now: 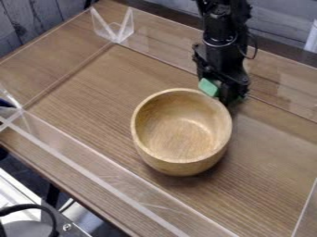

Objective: Remove the green block from inside the brown bowl and put it on the table

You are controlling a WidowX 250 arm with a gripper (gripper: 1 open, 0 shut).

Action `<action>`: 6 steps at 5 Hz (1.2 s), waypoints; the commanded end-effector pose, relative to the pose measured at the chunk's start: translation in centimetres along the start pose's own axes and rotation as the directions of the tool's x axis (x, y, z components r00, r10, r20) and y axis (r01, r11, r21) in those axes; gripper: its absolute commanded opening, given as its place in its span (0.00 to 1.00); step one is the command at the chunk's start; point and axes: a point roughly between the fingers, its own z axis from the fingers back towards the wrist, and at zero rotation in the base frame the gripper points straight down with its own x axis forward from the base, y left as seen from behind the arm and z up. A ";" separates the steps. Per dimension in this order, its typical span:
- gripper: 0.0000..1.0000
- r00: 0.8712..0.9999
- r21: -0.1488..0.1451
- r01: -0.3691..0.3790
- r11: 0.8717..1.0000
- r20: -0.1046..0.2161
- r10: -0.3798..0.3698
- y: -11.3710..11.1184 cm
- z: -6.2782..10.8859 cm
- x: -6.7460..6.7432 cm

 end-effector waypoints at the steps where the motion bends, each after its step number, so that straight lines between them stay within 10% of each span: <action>1: 0.00 0.998 0.030 0.026 0.999 0.059 -0.028 0.4 2.3 0.9; 6: 0.00 0.999 -0.029 -0.033 0.999 0.032 0.034 0.1 4.0 0.4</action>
